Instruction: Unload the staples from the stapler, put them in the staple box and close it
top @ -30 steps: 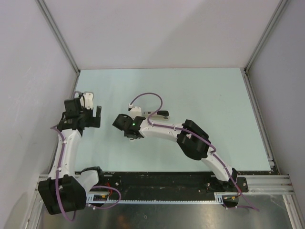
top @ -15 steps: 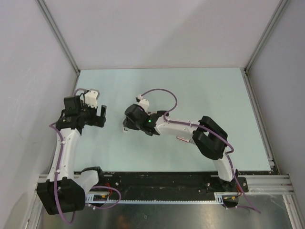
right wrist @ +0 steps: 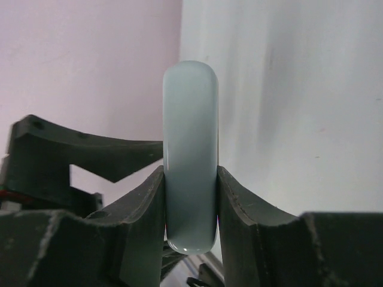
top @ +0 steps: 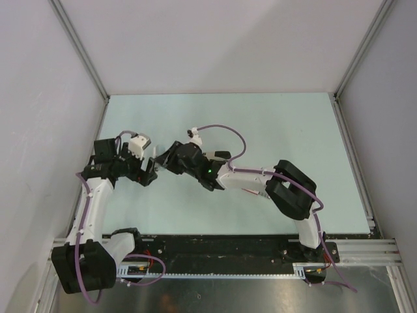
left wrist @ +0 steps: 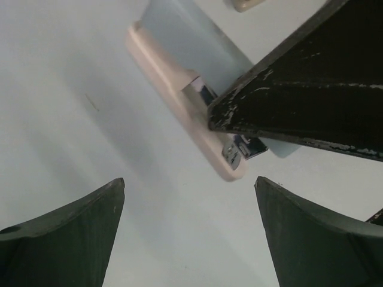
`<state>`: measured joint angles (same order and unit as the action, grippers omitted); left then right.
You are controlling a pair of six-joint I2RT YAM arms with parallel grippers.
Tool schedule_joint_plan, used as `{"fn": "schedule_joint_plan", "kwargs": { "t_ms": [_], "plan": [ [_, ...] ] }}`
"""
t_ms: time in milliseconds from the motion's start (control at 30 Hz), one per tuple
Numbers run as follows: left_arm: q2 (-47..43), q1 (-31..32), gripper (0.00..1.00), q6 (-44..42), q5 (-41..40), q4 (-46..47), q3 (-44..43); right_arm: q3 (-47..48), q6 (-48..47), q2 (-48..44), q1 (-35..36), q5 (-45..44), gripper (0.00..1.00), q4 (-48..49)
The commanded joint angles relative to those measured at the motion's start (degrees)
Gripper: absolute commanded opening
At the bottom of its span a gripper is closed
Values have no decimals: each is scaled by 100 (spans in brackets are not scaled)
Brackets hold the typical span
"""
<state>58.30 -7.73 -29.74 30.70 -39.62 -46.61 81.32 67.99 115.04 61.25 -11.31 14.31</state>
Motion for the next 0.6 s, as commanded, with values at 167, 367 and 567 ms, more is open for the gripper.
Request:
{"fn": "schedule_joint_plan", "kwargs": {
  "t_ms": [167,367,567],
  "plan": [
    [233,44,85,-519,836,-48,-46,-100,535,-187,-93,659,0,876],
    [270,43,75,-730,809,-51,-36,-230,550,-218,-115,860,0,835],
    [193,44,56,-900,786,-53,-34,-375,545,-264,-132,961,0,944]
  ]
}}
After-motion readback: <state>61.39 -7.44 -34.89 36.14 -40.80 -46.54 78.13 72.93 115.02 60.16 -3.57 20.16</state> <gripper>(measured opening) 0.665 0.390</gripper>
